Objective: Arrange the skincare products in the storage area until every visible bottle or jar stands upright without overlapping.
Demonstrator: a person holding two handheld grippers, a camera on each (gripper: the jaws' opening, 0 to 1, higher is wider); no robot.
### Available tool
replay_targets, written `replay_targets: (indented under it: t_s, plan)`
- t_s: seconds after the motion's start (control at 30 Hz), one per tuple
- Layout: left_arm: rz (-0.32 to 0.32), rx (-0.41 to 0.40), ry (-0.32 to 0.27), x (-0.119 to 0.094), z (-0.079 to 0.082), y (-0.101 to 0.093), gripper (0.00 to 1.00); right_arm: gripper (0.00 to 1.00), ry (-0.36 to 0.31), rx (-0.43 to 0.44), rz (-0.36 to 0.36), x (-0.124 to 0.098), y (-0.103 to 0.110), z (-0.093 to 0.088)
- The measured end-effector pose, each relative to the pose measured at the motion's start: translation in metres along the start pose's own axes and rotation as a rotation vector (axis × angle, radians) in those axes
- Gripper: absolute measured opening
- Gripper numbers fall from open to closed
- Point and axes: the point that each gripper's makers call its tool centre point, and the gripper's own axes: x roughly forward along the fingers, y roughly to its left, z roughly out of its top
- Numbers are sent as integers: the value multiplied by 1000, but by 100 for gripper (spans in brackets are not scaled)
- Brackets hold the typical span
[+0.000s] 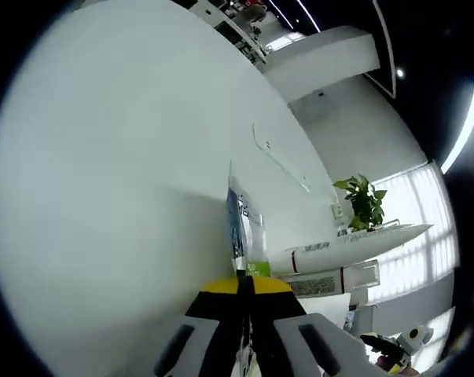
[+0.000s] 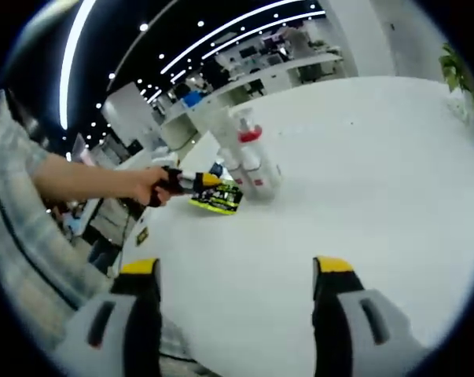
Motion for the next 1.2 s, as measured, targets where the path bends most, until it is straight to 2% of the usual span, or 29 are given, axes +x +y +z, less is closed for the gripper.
replay_targets:
  t_s: [0.2, 0.4, 0.5, 0.63, 0.83, 0.87, 1.0, 1.2]
  plan:
    - [91, 92, 36, 0, -4, 13, 7, 77, 10, -24, 7, 1, 1, -1]
    - [96, 79, 28, 1, -2, 13, 9, 76, -2, -23, -3, -5, 4, -5]
    - [107, 62, 24, 0, -2, 13, 12, 75, -30, -21, -5, -11, 6, -4]
    - [103, 51, 17, -2, -3, 9, 19, 75, -34, -30, -11, -16, 8, -8]
    - [148, 56, 4, -9, -3, 9, 29, 75, -51, -20, -9, -20, 10, -11]
    - [171, 73, 0, -12, -3, 11, 32, 75, -51, -29, -9, -21, 11, -13]
    - [179, 55, -37, -20, 0, 12, 41, 75, -56, -32, -3, -25, 15, -18]
    - [176, 76, -84, -40, 6, 7, 41, 75, -67, -26, 6, -29, 20, -25]
